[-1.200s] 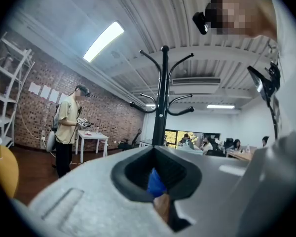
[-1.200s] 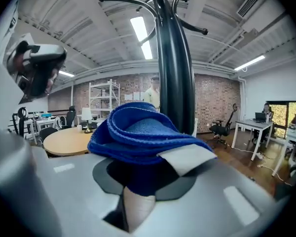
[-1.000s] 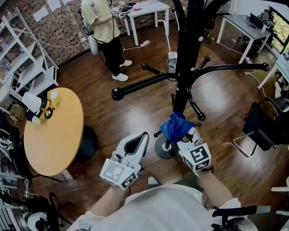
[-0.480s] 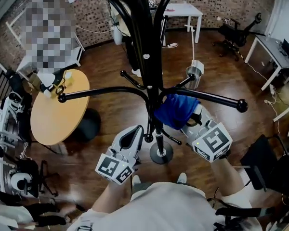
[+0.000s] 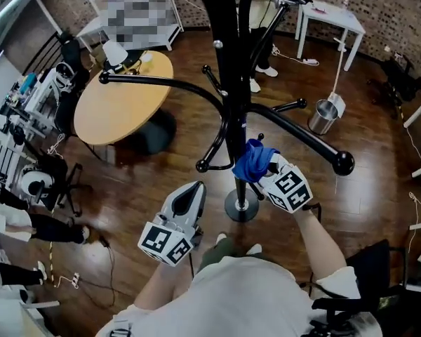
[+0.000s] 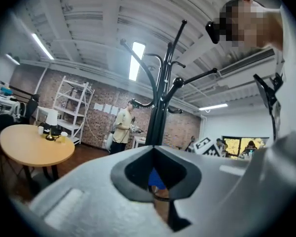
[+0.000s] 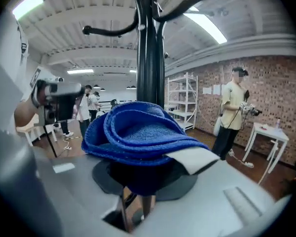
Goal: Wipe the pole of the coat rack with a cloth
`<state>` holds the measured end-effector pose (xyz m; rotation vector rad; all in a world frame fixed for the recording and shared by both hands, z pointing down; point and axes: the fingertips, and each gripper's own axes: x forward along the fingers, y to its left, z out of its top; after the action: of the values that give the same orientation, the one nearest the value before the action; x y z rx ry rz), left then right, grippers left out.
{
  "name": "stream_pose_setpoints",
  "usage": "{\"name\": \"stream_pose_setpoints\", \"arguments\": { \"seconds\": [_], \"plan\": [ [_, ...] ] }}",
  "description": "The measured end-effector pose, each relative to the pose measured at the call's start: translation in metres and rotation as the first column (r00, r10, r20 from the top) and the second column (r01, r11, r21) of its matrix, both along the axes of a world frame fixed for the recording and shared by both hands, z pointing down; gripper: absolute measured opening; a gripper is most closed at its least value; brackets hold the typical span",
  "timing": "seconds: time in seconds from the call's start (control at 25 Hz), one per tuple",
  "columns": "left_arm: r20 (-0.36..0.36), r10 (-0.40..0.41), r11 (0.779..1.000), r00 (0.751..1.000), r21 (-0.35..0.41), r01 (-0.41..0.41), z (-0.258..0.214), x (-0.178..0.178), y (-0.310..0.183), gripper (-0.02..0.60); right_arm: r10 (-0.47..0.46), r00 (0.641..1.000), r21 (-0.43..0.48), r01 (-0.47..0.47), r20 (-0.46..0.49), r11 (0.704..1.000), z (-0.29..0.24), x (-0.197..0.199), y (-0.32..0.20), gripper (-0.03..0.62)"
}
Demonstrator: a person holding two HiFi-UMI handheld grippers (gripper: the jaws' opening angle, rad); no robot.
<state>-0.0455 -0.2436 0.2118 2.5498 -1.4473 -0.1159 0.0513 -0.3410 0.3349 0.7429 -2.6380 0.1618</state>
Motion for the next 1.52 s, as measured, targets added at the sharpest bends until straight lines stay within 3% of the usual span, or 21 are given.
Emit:
{"name": "stream_pose_setpoints", "arguments": {
  "seconds": [0.16,0.28,0.36,0.56,0.76,0.96,1.04,1.16,1.28,1.4,1.52],
  "plan": [
    [0.007,-0.077,0.997,0.997,-0.008,0.077,-0.006,-0.009,0.009,0.000,-0.030,0.999,-0.100,0.027,-0.027,0.995,0.067,-0.007,0.003,0.100],
    [0.006,-0.064,0.998,0.998,-0.028,0.064,-0.003,-0.007,0.013,0.000,-0.023,1.000,-0.102,0.022,-0.008,0.995,0.071,-0.012,0.004,0.100],
    [-0.003,-0.038,0.999,0.999,-0.009,0.038,-0.007,-0.003,0.017,0.000,0.002,0.999,-0.045,-0.001,0.036,0.999,0.051,-0.010,0.008,0.098],
    [0.023,-0.001,0.999,1.000,0.047,0.000,-0.014,-0.004,0.021,0.000,0.037,0.961,0.053,-0.054,0.275,0.997,-0.059,0.013,0.068,0.098],
    [0.093,0.026,0.993,0.995,0.116,-0.036,-0.013,-0.009,0.025,0.000,0.091,0.947,0.191,-0.155,0.308,0.969,-0.127,0.036,0.130,0.098],
    [0.109,0.062,0.992,0.992,0.107,-0.074,0.033,-0.024,0.026,0.000,0.187,0.911,0.192,-0.271,0.369,0.943,-0.120,0.056,0.156,0.098],
    [0.097,0.059,0.990,0.993,0.119,-0.071,0.059,-0.023,0.025,0.000,0.137,0.899,0.181,-0.230,0.416,0.956,-0.104,0.062,0.174,0.098],
    [0.050,0.085,0.988,0.995,0.125,-0.091,0.119,-0.014,0.031,0.000,-0.050,0.873,0.131,-0.016,0.486,0.991,-0.051,0.048,0.223,0.098],
    [-0.024,0.136,0.986,0.990,0.104,-0.132,0.203,-0.004,0.026,0.000,-0.209,0.826,0.142,0.158,0.524,0.977,0.039,0.032,0.246,0.098],
    [-0.017,0.128,0.979,0.992,0.165,-0.124,0.277,0.001,0.010,0.000,-0.159,0.871,0.156,0.096,0.465,0.983,0.144,0.036,0.209,0.098],
    [0.034,0.098,0.969,0.995,0.226,-0.103,0.328,0.001,-0.011,0.000,-0.050,0.919,0.218,-0.039,0.392,0.975,0.196,0.045,0.145,0.098]
  ]
}}
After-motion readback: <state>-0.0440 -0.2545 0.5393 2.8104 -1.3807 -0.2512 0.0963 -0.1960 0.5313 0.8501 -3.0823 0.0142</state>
